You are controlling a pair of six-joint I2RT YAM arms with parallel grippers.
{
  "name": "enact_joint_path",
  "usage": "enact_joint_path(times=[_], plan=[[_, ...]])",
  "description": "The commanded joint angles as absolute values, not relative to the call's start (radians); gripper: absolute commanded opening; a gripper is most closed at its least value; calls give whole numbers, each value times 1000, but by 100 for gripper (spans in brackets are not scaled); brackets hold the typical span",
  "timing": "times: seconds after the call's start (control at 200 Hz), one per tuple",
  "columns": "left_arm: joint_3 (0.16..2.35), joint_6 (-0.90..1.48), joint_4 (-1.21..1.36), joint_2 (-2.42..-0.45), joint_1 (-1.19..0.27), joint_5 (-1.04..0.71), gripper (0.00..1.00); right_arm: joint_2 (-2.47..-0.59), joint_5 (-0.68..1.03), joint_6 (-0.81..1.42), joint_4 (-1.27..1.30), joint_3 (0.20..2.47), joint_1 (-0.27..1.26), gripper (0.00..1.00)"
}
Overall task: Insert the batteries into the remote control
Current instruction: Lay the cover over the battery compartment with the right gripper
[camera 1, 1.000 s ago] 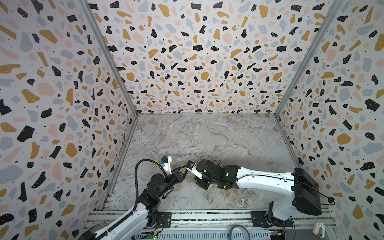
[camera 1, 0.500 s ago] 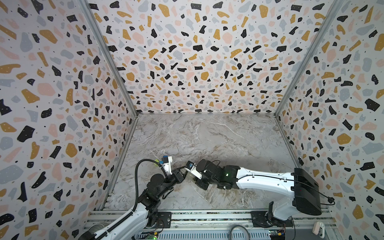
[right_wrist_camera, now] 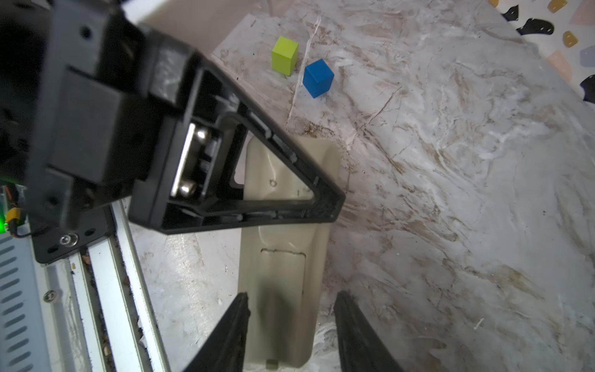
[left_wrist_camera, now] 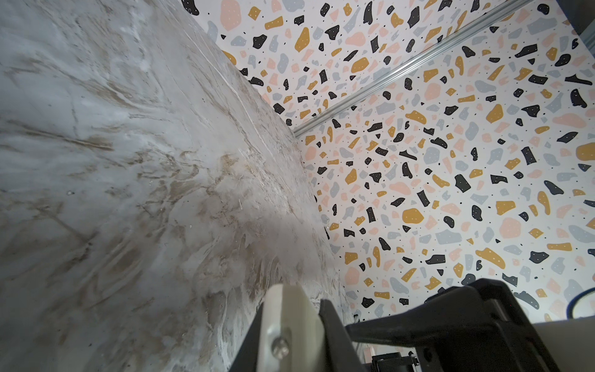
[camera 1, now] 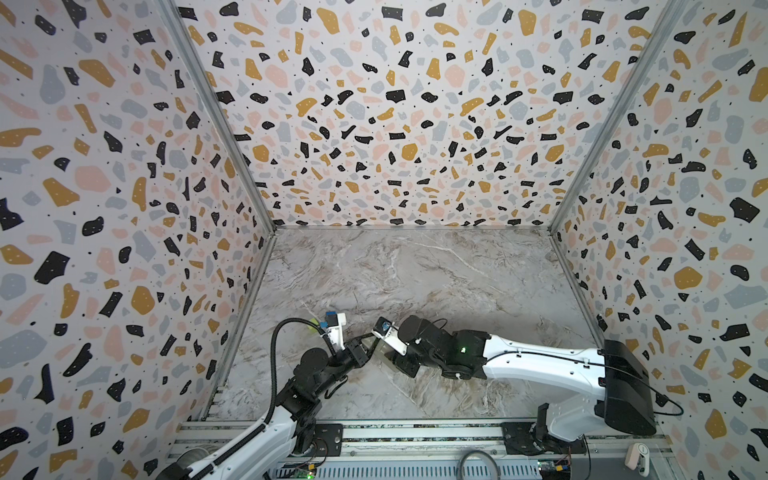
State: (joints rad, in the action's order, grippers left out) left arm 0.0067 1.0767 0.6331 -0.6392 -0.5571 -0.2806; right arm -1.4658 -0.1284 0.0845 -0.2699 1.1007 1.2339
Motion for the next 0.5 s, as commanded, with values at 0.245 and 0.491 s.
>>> enact_joint_path(times=[0.245,0.491], plan=[[-24,1057,685,-621,-560,-304,0,-1330,-186,123,-337,1005,1239,43],[-21,1060,693,-626,-560,-306,0,-1342,-177,120,-323,991,1237,41]])
